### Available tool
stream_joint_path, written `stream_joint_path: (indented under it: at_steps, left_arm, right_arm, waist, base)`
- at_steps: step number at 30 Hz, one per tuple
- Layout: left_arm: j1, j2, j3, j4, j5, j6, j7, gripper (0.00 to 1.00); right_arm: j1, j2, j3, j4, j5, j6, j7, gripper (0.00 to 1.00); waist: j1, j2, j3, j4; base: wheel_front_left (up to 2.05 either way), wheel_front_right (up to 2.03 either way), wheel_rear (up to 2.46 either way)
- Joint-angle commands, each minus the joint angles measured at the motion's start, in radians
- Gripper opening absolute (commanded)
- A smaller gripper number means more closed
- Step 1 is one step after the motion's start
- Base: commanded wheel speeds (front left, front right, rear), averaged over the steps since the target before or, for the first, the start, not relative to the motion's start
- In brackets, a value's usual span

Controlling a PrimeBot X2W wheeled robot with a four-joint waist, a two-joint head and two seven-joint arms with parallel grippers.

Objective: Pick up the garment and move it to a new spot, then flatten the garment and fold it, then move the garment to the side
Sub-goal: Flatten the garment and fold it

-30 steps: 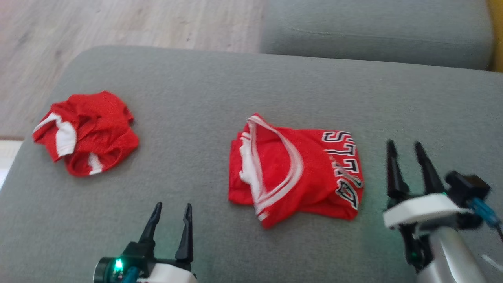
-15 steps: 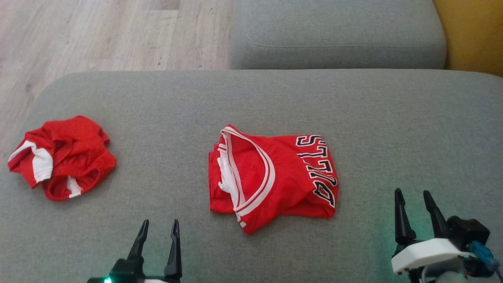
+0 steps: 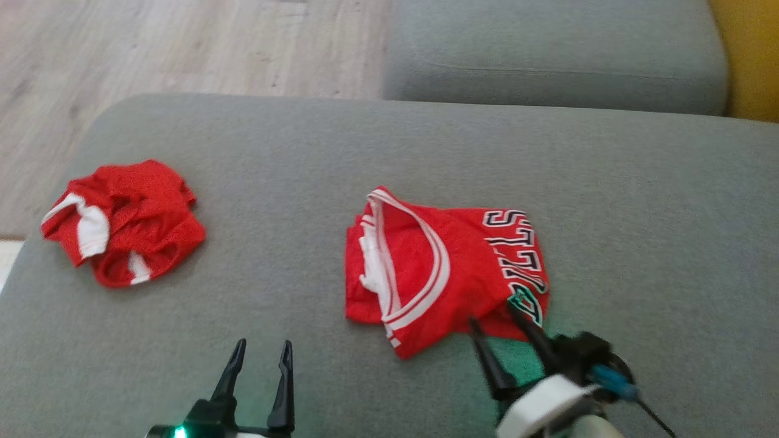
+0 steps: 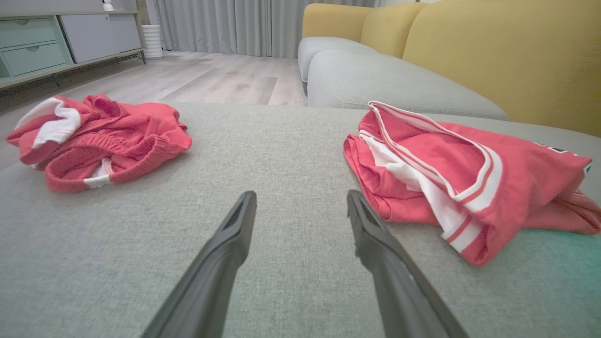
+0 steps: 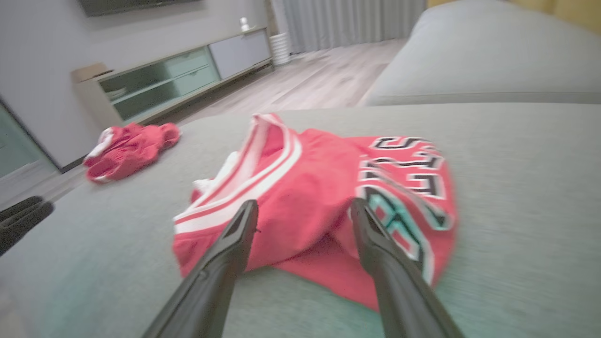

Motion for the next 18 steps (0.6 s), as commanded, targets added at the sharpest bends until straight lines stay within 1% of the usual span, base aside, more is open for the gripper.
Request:
stream_joint_path:
  at_steps: [1,5,8,12,18]
  left_arm:
    - [-0.041,-0.001,0.023,-0.024,0.000,0.000,-0.010,1.00]
    - [-0.040,-0.001,0.010,-0.015,-0.002,0.000,-0.010,1.00]
    - [-0.039,-0.001,0.009,-0.009,-0.003,0.000,-0.010,1.00]
    - [-0.041,-0.001,0.005,-0.010,-0.006,-0.003,-0.010,1.00]
    - [-0.048,-0.001,-0.010,-0.016,-0.018,0.003,-0.010,1.00]
  right_arm:
    - [-0.064,-0.006,0.035,-0.019,0.004,-0.001,0.000,1.00]
    - [-0.136,-0.006,0.171,0.037,0.047,-0.001,0.039,1.00]
    - [-0.176,-0.006,0.234,0.091,0.060,-0.001,0.066,1.00]
    - [-0.208,-0.006,0.273,0.160,0.069,-0.001,0.086,1.00]
    - [-0.225,-0.006,0.281,0.252,0.058,-0.001,0.106,1.00]
  waist:
    - [0.0000,0.0000,0.013,0.030]
    - [0.0000,0.0000,0.028,0.084]
    - [0.0000,0.0000,0.036,0.119]
    - [0.0000,0.0000,0.050,0.155]
    - [0.0000,0.0000,0.067,0.181]
  base:
    - [0.00,0.00,0.00]
    - [0.00,0.00,0.00]
    - [0.00,0.00,0.00]
    - [0.00,0.00,0.00]
    - [0.00,0.00,0.00]
